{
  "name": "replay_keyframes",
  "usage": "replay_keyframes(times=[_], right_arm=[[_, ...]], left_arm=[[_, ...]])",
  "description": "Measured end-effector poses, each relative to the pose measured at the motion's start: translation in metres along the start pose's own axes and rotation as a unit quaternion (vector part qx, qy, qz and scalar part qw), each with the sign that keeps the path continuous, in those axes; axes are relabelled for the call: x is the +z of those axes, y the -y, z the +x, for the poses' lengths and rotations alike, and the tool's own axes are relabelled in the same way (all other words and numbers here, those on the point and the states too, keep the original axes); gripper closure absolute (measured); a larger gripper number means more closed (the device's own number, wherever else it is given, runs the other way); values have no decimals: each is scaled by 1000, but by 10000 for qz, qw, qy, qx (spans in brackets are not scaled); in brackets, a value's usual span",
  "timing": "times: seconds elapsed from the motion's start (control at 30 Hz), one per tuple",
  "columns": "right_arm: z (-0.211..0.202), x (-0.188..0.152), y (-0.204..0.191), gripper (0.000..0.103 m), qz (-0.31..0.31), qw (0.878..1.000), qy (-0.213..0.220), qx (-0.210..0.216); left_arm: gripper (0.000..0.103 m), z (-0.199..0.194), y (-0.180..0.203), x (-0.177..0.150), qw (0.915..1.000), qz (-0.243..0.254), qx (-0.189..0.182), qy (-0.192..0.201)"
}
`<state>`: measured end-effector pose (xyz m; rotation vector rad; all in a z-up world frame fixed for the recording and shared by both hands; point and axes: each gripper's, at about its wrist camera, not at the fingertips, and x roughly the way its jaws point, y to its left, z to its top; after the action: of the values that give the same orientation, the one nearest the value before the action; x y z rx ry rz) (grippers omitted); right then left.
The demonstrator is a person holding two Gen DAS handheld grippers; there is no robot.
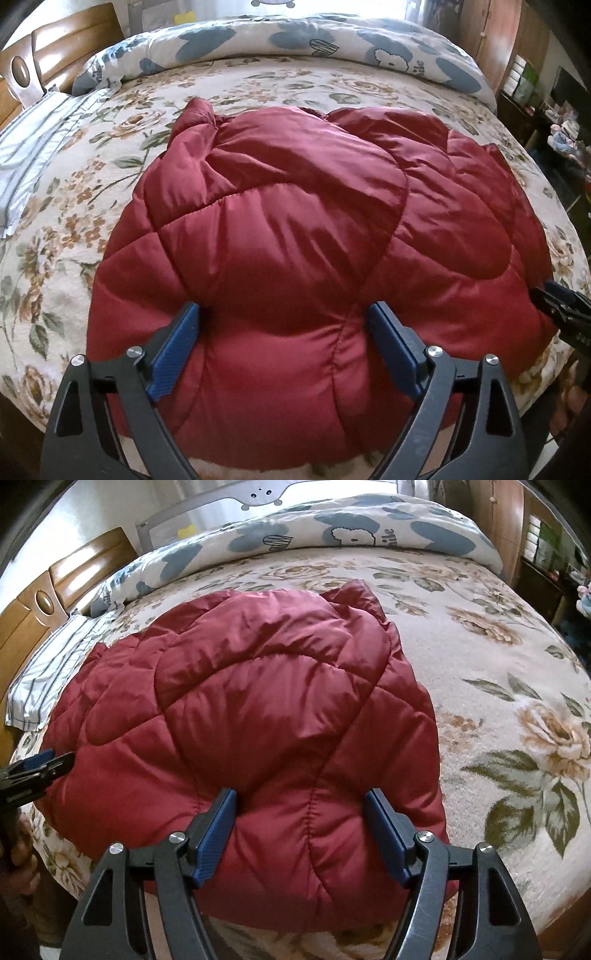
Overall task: Fold large clothes
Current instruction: 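Press and smooth the folded jacket with both open tools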
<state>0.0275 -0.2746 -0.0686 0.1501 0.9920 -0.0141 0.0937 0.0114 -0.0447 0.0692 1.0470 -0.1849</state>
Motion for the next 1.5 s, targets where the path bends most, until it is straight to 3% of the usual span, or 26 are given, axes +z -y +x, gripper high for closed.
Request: replay_keyframes(times=[0.13, 0.23, 0.4, 0.53, 0.83, 0.97, 1.13, 1.5], right_arm=[[-11, 4, -7, 31, -35, 9998, 179, -91], [-24, 13, -21, 30, -175, 9988, 411, 217], [-12, 32, -45, 30, -470, 9973, 240, 512], [9, 40, -58, 30, -729, 9966, 120, 354], [36, 49, -24, 29, -353, 9993, 119, 93], [36, 48, -22, 29, -323, 9993, 159, 87], [38, 47, -21, 28, -280, 9994, 192, 104], [37, 51, -19, 28, -256, 9995, 149, 130]], left_arm=[[11, 2, 1, 0, 10000, 60, 21, 16], [11, 2, 2, 0, 10000, 71, 25, 19], [11, 2, 2, 0, 10000, 71, 26, 17], [11, 2, 3, -1, 10000, 86, 36, 26], [11, -9, -1, 23, 9998, -96, 77, 133], [11, 11, -1, 38, 9996, -166, 235, -53], [10, 22, 7, 38, 9991, -14, 413, -71], [9, 27, 7, 40, 9992, -5, 391, -102]])
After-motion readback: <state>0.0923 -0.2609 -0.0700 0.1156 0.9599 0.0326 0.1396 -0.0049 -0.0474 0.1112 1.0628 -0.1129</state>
